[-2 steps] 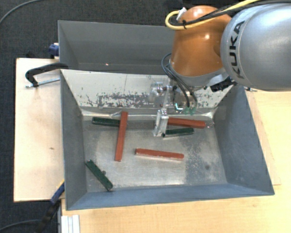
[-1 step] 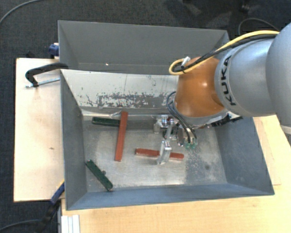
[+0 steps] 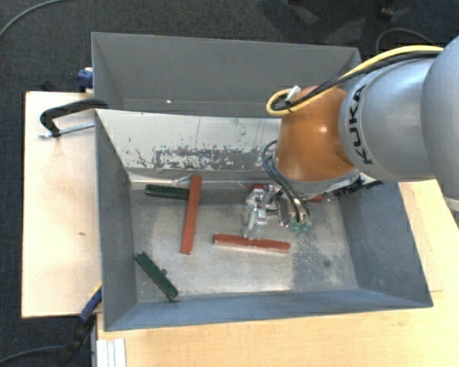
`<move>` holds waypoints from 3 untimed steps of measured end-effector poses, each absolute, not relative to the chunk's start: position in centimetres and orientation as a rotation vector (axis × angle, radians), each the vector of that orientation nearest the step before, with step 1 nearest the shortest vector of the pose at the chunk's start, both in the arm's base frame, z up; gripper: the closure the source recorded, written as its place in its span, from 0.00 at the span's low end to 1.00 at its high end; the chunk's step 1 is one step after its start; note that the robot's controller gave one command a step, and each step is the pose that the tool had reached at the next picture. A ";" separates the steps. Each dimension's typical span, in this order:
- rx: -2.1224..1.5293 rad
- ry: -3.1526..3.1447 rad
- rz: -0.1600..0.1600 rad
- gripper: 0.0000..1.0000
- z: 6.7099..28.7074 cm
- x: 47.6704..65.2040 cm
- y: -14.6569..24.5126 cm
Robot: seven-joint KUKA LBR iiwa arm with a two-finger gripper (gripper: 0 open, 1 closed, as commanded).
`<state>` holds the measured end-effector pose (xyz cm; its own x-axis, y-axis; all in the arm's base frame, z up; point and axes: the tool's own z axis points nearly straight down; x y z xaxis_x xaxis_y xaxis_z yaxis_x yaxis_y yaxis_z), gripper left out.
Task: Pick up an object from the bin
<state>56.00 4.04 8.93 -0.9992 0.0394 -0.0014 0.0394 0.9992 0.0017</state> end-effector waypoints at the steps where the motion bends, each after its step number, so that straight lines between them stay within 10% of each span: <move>1: 0.062 3.140 0.003 0.00 8.9 56.0 4.0; 2: 0.044 3.148 0.002 0.00 6.9 51.0 4.8; 3: 0.046 3.141 0.002 1.00 7.0 51.3 4.8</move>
Offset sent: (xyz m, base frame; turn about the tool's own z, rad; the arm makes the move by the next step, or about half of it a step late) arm 0.0000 0.0000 0.0000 0.0000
